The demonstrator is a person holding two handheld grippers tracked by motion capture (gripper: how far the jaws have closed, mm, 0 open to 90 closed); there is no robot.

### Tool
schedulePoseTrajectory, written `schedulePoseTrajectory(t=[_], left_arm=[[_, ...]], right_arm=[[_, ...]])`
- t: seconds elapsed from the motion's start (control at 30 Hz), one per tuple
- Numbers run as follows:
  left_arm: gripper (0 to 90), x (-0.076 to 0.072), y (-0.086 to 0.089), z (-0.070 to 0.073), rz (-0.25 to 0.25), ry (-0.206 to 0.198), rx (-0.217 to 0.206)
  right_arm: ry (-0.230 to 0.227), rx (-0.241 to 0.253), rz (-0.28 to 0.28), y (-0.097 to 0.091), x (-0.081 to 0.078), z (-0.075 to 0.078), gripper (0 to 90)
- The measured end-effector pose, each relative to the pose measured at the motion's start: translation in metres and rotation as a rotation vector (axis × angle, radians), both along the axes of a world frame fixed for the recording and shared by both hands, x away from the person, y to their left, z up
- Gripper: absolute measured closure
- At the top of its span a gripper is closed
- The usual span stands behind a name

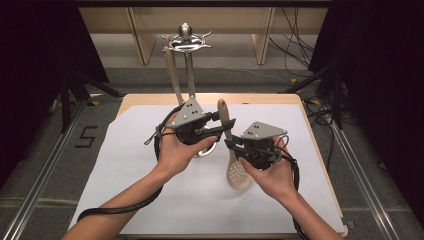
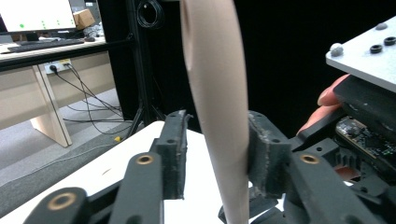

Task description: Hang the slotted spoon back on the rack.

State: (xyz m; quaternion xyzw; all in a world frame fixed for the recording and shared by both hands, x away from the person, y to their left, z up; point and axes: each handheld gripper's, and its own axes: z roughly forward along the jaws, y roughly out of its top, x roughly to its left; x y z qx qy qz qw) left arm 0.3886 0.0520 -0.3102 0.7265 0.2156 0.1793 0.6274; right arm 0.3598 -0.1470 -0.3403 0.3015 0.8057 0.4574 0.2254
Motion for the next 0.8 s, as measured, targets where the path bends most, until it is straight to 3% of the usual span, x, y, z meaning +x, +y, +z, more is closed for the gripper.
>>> schedulePoseTrajectory(t=[0.13,0.23,0.4,0.43,0.53,0.57,0.6,0.63,0.67,0.73,0.77,0.8], left_arm=[[69.0,-0.001,0.0,0.001,-0.008,-0.004,-0.007],[71.1,-0.003,0.0,0.003,-0.034,0.02,-0.034],[72.2,-0.004,0.002,0.006,-0.062,0.024,-0.041],[72.5,-0.003,0.005,0.008,-0.079,0.034,-0.048],[72.7,-0.001,0.008,0.009,-0.098,0.051,-0.057],[72.8,0.0,0.012,0.01,-0.126,0.056,-0.057],[72.8,0.0,0.012,0.01,-0.126,0.056,-0.057],[72.9,0.0,0.016,0.011,-0.15,0.055,-0.053],[72.9,0.0,0.016,0.011,-0.15,0.055,-0.053],[72.9,0.0,0.02,0.013,-0.199,0.045,-0.047],[72.9,0.0,0.022,0.013,-0.208,0.051,-0.046],[72.9,0.0,0.022,0.013,-0.208,0.051,-0.046]], right_arm=[[0.008,0.011,0.005,0.001,-0.001,0.001,77.8],[-0.007,0.007,0.019,0.001,-0.001,0.001,77.7],[-0.026,0.019,0.043,0.001,-0.001,0.002,77.1],[-0.057,0.008,0.075,0.0,0.0,0.003,76.3],[-0.034,0.025,0.099,0.0,-0.001,0.003,70.6],[-0.061,0.026,0.163,-0.002,0.001,0.003,64.9],[-0.061,0.026,0.163,-0.002,0.001,0.003,64.9],[-0.062,0.035,0.206,-0.004,0.002,0.003,59.0],[-0.049,0.034,0.237,-0.005,0.002,0.003,56.7],[-0.055,0.045,0.269,-0.006,0.003,0.001,55.9],[-0.026,0.054,0.279,-0.007,0.001,0.002,55.7],[-0.026,0.054,0.279,-0.007,0.001,0.002,55.7]])
